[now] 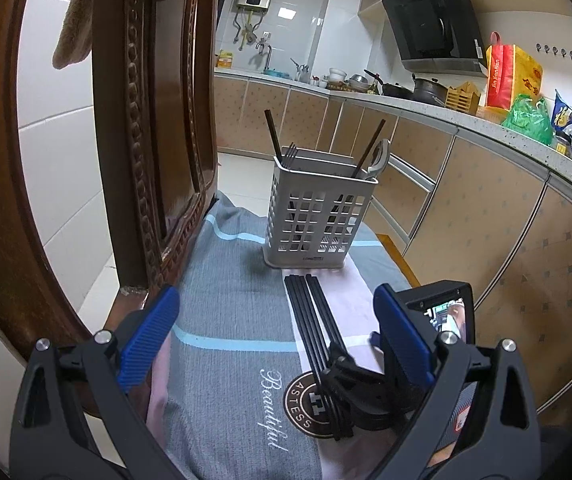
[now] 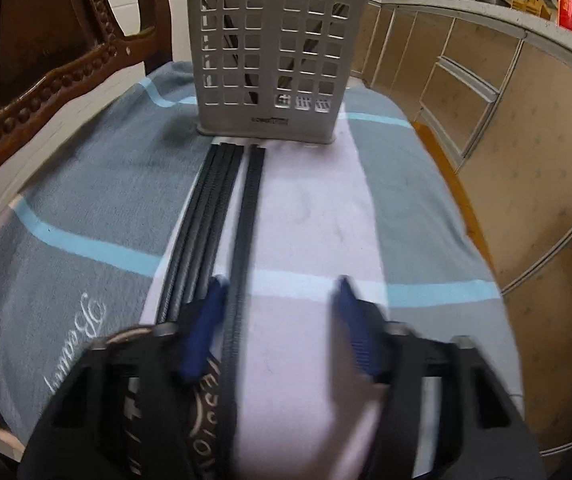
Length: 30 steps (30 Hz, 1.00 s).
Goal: Organize utensils
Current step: 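Move the right gripper to the remaining chopsticks and close on a pair, then lift the pair of chopsticks off the cloth with the right gripper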
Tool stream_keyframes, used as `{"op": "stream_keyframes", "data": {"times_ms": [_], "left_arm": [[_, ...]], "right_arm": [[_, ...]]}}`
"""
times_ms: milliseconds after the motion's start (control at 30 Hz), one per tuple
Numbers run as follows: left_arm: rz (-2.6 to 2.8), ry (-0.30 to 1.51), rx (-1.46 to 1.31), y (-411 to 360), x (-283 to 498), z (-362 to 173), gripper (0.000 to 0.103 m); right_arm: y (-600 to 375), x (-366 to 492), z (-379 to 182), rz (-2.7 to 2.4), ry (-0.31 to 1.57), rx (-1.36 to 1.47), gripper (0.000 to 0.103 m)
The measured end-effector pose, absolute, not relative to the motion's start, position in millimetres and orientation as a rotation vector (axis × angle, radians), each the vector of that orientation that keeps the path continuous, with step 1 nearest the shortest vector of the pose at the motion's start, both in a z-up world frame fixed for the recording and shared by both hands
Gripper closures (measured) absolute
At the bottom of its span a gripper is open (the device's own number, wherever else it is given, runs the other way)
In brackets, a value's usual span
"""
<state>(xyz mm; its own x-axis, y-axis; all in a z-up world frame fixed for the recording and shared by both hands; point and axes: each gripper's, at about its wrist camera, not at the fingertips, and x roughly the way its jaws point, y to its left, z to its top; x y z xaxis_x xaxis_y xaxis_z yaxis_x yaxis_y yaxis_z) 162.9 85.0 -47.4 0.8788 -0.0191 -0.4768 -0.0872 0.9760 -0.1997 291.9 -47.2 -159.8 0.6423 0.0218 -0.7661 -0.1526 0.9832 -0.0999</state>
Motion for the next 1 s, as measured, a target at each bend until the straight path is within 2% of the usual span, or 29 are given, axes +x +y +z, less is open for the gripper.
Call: {"op": "stream_keyframes", "data": {"times_ms": [33, 67, 100, 633, 1000], "left_arm": [[0.036, 0.499, -0.218, 85, 163, -47, 0.006], [0.035, 0.502, -0.217, 84, 164, -47, 0.006], [0.035, 0.505, -0.215, 84, 164, -48, 0.006], [0.042, 0.557, -0.260, 84, 171, -55, 0.006], [0.037, 0.577, -0.271, 84, 172, -59, 0.006]], "right_arm": [[-47, 292, -160, 0.109, 0.870, -0.153, 0.070], [-45, 291, -159, 0.124, 0.876, -0.149, 0.087], [-45, 290, -159, 0.128, 0.884, -0.140, 0.091], [-132, 221, -148, 0.209, 0.834, 0.098, 0.090], [-126, 226, -151, 0.186, 0.855, -0.021, 0.090]]}}
